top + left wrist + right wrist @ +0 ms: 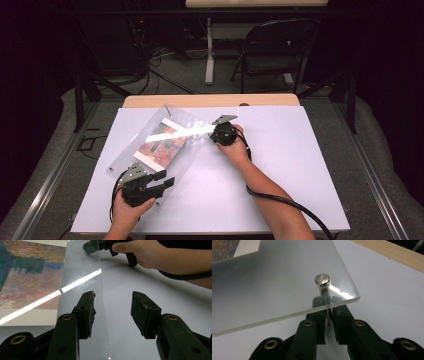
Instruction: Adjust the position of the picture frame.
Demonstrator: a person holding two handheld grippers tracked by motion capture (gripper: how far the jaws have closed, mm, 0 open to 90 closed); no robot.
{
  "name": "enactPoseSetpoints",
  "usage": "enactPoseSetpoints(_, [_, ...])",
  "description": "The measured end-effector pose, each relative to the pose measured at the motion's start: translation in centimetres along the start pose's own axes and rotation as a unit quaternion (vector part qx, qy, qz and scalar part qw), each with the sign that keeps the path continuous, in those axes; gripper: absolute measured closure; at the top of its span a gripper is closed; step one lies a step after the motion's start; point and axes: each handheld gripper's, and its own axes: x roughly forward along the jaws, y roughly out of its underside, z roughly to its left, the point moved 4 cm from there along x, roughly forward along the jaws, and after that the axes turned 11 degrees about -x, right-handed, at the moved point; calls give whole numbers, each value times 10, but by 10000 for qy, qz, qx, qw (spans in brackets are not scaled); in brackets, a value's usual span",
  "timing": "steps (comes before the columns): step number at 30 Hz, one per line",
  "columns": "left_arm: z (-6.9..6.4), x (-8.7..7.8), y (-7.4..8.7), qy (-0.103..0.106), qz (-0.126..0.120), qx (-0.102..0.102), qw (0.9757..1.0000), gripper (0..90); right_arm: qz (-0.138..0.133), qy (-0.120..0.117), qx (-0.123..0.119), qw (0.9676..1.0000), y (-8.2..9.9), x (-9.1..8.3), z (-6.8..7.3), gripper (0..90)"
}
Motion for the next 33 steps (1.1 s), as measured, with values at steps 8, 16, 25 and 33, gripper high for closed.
enactPoseSetpoints(8, [1,-1,0,-27,-25,-29,10000,532,162,16,-173,9997,-3,-3,1,837])
enactPoseSetpoints(16, [-1,-8,-3,-66,-77,-55,9999,531,167,18,-234,9996,-11,-14,4,840])
enactPoseSetpoints(25, [-17,-12,-1,59,211,-158,9996,607,135,72,-431,9990,-19,-27,8,849])
enactPoseSetpoints(33, [-20,-5,9,-41,617,-86,9980,794,87,122,-503,9986,-22,-35,11,854])
